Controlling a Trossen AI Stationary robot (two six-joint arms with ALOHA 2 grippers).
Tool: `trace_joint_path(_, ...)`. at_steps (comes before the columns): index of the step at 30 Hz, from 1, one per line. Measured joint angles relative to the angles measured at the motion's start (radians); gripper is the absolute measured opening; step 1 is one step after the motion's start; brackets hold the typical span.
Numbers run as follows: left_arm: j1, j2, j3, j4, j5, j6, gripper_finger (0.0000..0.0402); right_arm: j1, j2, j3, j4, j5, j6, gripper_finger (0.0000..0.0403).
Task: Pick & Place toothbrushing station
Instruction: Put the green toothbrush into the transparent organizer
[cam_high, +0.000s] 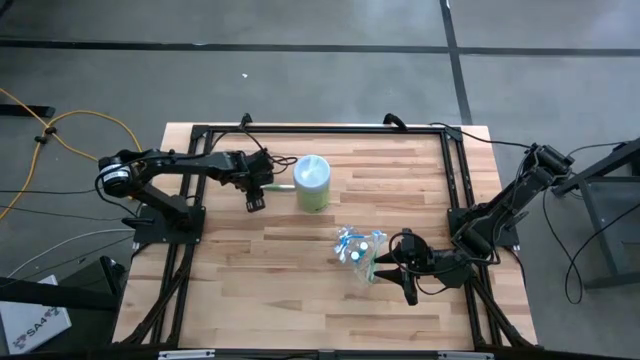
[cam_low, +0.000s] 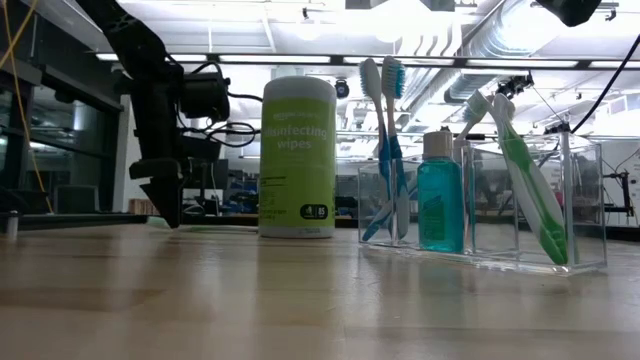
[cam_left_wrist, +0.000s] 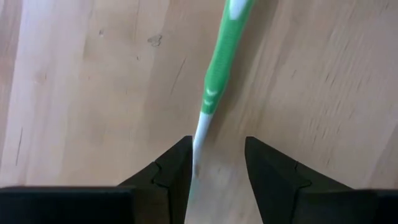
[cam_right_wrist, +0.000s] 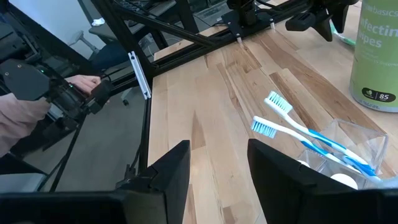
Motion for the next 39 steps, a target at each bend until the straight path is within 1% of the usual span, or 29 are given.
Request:
trace_joint_path(5,0.0,0.0,0.0,0.016,0.0,0.004,0.0142,0.0,0.0,0.0,0.0,0.0,-0.001,0.0152)
trace_joint_path(10,0.0,0.0,0.0,0.051,-0.002,0.051,0.0142,0.0,0.0,0.0,0.0,0.0,-0.002,0.0152)
trace_joint_path(15,0.001,0.0,0.001,0.052,-0.002,0.098,0.0142,0.0,0.0,0.0,0.0,0.0,0.0,0.0152)
trace_joint_path(19,0.026,0.0,0.001,0.053,0.009,0.112,0.0142,0.0,0.0,0.0,0.0,0.0,-0.001,0.0152)
trace_joint_path(21,0.043,0.0,0.001,0.058,0.032,0.111,0.0142,0.0,0.0,0.0,0.0,0.0,-0.001,0.0152)
trace_joint_path(26,0.066,0.0,0.001,0.118,0.138,0.102,0.0142,0.0,0.0,0.0,0.0,0.0,0.0,0.0152)
trace_joint_path(32,0.065,0.012,0.001,0.149,0.151,0.109,0.0142,0.0,0.0,0.0,0.0,0.0,0.0,0.0152)
trace_joint_path(39,0.066,0.112,0.003,0.214,0.186,0.112,0.0142,0.0,0.0,0.0,0.003,0.0,0.0,0.0152)
